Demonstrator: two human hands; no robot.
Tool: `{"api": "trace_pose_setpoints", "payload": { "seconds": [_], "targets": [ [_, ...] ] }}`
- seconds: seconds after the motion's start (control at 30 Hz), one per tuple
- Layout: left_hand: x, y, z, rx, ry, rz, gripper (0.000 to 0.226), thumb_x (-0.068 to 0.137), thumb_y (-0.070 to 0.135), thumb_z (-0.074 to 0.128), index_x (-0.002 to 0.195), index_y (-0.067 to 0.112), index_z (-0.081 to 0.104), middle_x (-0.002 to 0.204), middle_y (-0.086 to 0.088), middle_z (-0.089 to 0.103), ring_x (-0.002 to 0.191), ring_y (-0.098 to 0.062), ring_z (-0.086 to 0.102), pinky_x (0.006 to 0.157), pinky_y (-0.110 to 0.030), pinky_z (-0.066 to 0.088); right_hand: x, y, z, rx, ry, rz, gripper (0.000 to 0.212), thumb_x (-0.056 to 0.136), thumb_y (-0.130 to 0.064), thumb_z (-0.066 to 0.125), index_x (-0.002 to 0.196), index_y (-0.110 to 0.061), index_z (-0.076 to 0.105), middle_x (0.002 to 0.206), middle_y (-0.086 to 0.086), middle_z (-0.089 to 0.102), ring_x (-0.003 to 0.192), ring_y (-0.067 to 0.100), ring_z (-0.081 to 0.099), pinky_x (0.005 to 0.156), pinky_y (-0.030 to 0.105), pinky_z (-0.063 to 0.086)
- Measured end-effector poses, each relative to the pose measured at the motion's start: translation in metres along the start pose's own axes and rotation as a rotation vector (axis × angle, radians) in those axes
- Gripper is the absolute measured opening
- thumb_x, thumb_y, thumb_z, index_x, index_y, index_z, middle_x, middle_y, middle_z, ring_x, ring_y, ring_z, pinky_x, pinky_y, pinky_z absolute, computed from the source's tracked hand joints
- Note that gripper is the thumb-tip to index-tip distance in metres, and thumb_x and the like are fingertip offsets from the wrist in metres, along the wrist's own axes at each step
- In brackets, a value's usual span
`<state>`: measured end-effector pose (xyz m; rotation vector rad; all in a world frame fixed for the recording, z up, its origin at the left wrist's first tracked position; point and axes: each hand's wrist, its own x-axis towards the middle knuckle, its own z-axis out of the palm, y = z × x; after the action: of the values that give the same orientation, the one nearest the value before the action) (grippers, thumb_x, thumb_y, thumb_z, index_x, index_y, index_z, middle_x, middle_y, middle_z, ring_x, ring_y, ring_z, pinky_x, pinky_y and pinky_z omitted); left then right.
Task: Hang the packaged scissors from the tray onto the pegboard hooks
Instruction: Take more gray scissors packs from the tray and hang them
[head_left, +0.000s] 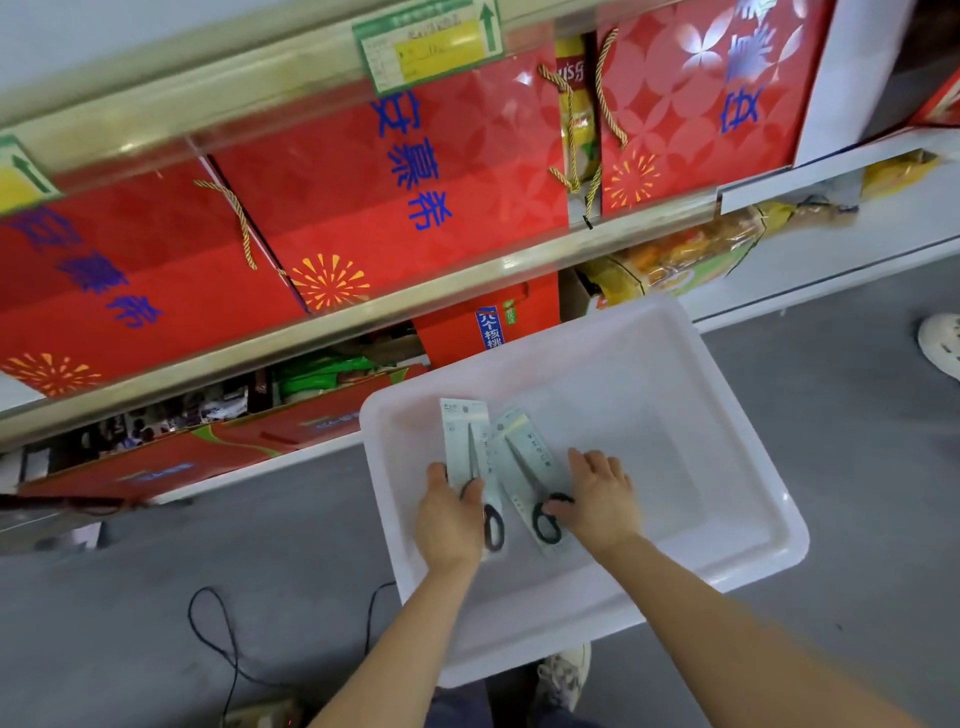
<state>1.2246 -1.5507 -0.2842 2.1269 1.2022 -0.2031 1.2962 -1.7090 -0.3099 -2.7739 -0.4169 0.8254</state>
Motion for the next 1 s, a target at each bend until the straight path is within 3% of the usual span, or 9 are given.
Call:
{"api": "trace_pose_setpoints", "payload": {
  "seconds": [0.2, 0.37, 0.47, 0.53, 0.63, 0.73, 0.77, 0.87, 1.0],
  "targets": [
    [-0.010, -0.009, -0.013, -0.169, 0.125, -0.045, 0.017, 0.091, 0.022, 0.061, 0.102, 0.012, 0.052, 0.088, -0.007, 0.069, 0.074, -0.031, 0.062, 0.062, -0.035, 0.051, 0.013, -0.037, 0.034, -0.092, 0.011, 0.199, 0.097, 0.068, -0.067, 0.066, 0.139, -0.017, 0.025, 0.126, 0.009, 0.041, 0.112, 0.030, 0.039, 0.095, 0.037, 0.035],
    [-0.015, -0.004, -0.015, -0.275, 0.128, -0.092, 0.015, 0.092, 0.020, 0.061, 0.101, 0.013, 0.052, 0.083, -0.002, 0.065, 0.070, -0.025, 0.057, 0.060, -0.030, 0.042, 0.018, -0.043, 0.042, -0.059, 0.046, 0.216, 0.101, 0.070, -0.054, 0.068, 0.148, -0.021, 0.014, 0.120, 0.011, 0.040, 0.106, 0.031, 0.046, 0.091, 0.039, 0.040],
    [-0.017, -0.001, -0.022, -0.334, 0.110, -0.054, 0.014, 0.092, 0.020, 0.062, 0.100, 0.015, 0.052, 0.084, -0.001, 0.066, 0.073, -0.026, 0.062, 0.059, -0.030, 0.045, 0.013, -0.039, 0.033, 0.115, -0.005, 0.190, 0.097, 0.078, -0.035, 0.067, 0.151, -0.027, 0.005, 0.118, 0.006, 0.027, 0.100, 0.029, 0.055, 0.081, 0.037, 0.049],
    [-0.019, 0.000, -0.028, -0.376, 0.108, -0.021, 0.016, 0.091, 0.018, 0.064, 0.102, 0.018, 0.053, 0.086, -0.001, 0.067, 0.077, -0.026, 0.065, 0.060, -0.030, 0.048, 0.005, -0.034, 0.025, 0.153, -0.046, 0.141, 0.096, 0.083, -0.034, 0.064, 0.153, -0.028, -0.001, 0.126, 0.005, 0.033, 0.102, 0.027, 0.058, 0.077, 0.035, 0.049],
    [-0.026, 0.006, -0.044, -0.492, 0.136, 0.021, 0.033, 0.088, 0.014, 0.067, 0.113, 0.030, 0.052, 0.095, 0.010, 0.069, 0.086, -0.017, 0.069, 0.068, -0.030, 0.056, -0.012, -0.033, 0.004, 0.287, -0.002, 0.090, 0.087, 0.087, -0.032, 0.061, 0.154, -0.033, 0.006, 0.126, 0.002, 0.049, 0.098, 0.025, 0.061, 0.071, 0.031, 0.048],
    [-0.040, 0.022, -0.072, -0.651, 0.173, 0.087, 0.063, 0.088, 0.005, 0.066, 0.134, 0.043, 0.046, 0.110, 0.035, 0.063, 0.099, 0.008, 0.063, 0.075, -0.011, 0.051, -0.028, -0.045, -0.026, 0.403, 0.083, 0.070, 0.081, 0.086, -0.029, 0.065, 0.152, -0.035, 0.018, 0.120, 0.004, 0.056, 0.100, 0.027, 0.062, 0.078, 0.035, 0.050],
    [-0.043, 0.027, -0.082, -0.678, 0.183, 0.111, 0.068, 0.088, 0.005, 0.066, 0.139, 0.044, 0.043, 0.114, 0.041, 0.059, 0.103, 0.011, 0.060, 0.081, -0.011, 0.050, -0.032, -0.051, -0.037, 0.444, 0.113, 0.059, 0.082, 0.085, -0.028, 0.068, 0.152, -0.035, 0.021, 0.119, 0.006, 0.058, 0.102, 0.028, 0.061, 0.080, 0.036, 0.049],
    [-0.046, 0.043, -0.114, -0.743, 0.228, 0.159, 0.072, 0.088, 0.008, 0.067, 0.144, 0.046, 0.040, 0.131, 0.034, 0.055, 0.121, 0.003, 0.055, 0.099, -0.027, 0.048, -0.040, -0.074, -0.075, 0.580, 0.197, 0.002, 0.082, 0.082, -0.023, 0.072, 0.151, -0.033, 0.028, 0.118, 0.007, 0.060, 0.105, 0.027, 0.059, 0.081, 0.033, 0.046],
    [-0.048, 0.071, -0.163, -0.824, 0.316, 0.244, 0.073, 0.086, 0.005, 0.068, 0.143, 0.043, 0.044, 0.140, 0.028, 0.051, 0.130, 0.002, 0.048, 0.104, -0.028, 0.043, -0.047, -0.111, -0.131, 0.702, 0.317, -0.076, 0.082, 0.079, -0.020, 0.073, 0.148, -0.038, 0.033, 0.117, 0.000, 0.063, 0.104, 0.023, 0.061, 0.075, 0.029, 0.045]
  ]
}}
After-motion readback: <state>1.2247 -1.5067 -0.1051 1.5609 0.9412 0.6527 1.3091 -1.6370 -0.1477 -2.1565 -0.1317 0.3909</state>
